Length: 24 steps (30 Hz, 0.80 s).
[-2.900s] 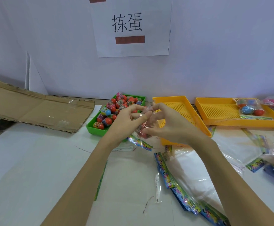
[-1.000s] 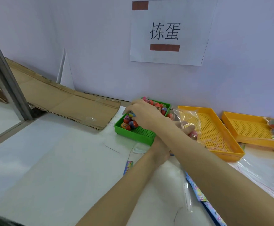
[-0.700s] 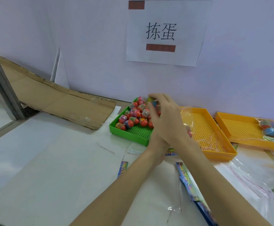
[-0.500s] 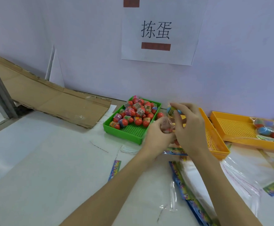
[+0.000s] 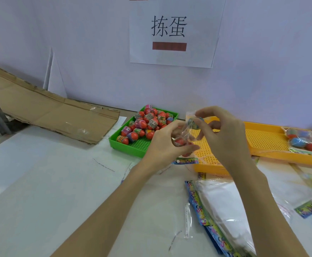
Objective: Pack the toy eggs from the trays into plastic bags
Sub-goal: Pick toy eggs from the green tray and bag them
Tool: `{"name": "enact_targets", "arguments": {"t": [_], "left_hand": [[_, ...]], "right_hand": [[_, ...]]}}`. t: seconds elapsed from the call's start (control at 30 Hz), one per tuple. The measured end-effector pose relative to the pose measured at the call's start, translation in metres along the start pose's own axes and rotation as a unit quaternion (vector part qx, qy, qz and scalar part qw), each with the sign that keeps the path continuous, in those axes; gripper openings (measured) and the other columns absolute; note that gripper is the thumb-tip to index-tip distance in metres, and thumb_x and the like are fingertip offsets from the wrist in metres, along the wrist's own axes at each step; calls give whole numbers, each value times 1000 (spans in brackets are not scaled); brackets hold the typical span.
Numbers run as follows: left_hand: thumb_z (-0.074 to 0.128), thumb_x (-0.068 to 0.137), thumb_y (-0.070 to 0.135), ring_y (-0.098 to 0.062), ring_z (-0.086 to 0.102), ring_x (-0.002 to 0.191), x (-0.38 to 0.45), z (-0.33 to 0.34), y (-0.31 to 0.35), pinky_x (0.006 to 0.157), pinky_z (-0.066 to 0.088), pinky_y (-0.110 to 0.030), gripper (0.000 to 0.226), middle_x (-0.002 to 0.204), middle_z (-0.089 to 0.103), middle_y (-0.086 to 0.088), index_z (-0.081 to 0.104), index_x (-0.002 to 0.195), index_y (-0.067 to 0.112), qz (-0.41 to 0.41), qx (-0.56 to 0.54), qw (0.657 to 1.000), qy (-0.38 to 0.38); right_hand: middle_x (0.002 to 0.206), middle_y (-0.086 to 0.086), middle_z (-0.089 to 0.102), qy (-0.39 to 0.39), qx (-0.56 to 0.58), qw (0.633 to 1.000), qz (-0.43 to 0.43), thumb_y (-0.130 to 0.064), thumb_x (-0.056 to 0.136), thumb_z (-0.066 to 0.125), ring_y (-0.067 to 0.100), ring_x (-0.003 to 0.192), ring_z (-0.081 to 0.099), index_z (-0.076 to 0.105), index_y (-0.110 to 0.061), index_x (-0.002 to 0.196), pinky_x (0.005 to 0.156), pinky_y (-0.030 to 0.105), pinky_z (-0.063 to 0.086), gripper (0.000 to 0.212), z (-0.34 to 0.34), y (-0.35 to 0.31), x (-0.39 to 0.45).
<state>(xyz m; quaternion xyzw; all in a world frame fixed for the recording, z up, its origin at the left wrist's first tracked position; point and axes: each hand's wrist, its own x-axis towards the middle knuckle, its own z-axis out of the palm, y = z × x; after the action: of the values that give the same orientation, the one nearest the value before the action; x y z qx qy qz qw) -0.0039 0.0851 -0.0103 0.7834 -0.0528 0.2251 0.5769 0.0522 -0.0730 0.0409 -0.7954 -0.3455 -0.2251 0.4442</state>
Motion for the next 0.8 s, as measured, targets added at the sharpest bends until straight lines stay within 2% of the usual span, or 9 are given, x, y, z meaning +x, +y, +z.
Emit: {"name": "enact_targets", "arguments": {"t": [0.1,0.23,0.37,0.47,0.53,0.6,0.67,0.73,0.8], "left_hand": [[91,80,27,-9,75,89,2,-1,1,79,58,-21,48,97,79,8,65,118,18,2,18,1000,6],[88,83,29,-9,75,84,2,-3,4,80,59,-30,40,93,80,6,67,114,17,6,21,1000,18],[87,83,28,-10,74,79,3,-7,9,74,58,-28,36,94,80,5,70,114,17,21,37,999,20],[85,86,27,-12,72,76,2,-6,11,69,58,-27,34,97,77,4,72,115,16,25,40,999,9],[83,88,29,-10,67,71,2,-4,12,67,54,-26,32,93,74,3,72,114,16,22,41,999,9],[81,89,33,-9,63,69,1,-3,12,66,52,-27,30,87,71,1,72,113,16,22,44,999,9],[78,91,36,-12,67,73,1,-4,12,68,57,-32,29,88,70,0,71,111,17,23,43,999,9],[77,93,36,-8,68,73,1,-5,10,67,55,-26,23,89,71,4,71,108,19,24,46,999,14],[75,94,36,-6,68,72,0,-5,8,67,53,-23,19,88,71,9,70,106,22,8,51,998,20]], "right_hand": [[90,-11,72,5,5,1000,-11,-24,99,69,2,67,69,71,-20,100,64,16,53,5,-5,-2,1],[82,-16,68,-21,-26,999,-26,-22,100,66,3,72,66,72,-26,97,63,11,48,7,-10,-2,3],[85,-21,65,-44,-21,999,-13,-21,100,66,3,73,63,74,-29,96,63,14,46,12,-10,-2,2],[92,-11,69,-43,11,999,18,-22,99,67,5,73,65,78,-25,101,63,14,46,11,-7,-3,2],[93,-11,73,-44,35,998,32,-23,100,66,5,77,68,77,-22,104,66,17,50,12,-6,-5,1],[92,-10,75,-56,47,997,41,-25,102,63,5,84,71,76,-18,106,73,22,57,16,-5,-7,0],[90,-9,75,-73,50,995,40,-29,105,57,5,85,71,77,-17,102,74,24,58,23,-4,-10,-1],[87,-9,75,-90,61,993,42,-37,108,48,3,81,69,79,-19,98,67,19,53,38,-1,-14,-3],[93,-7,73,-110,57,991,44,-42,108,42,-1,83,63,81,-22,100,67,13,47,45,2,-16,-3]]}}
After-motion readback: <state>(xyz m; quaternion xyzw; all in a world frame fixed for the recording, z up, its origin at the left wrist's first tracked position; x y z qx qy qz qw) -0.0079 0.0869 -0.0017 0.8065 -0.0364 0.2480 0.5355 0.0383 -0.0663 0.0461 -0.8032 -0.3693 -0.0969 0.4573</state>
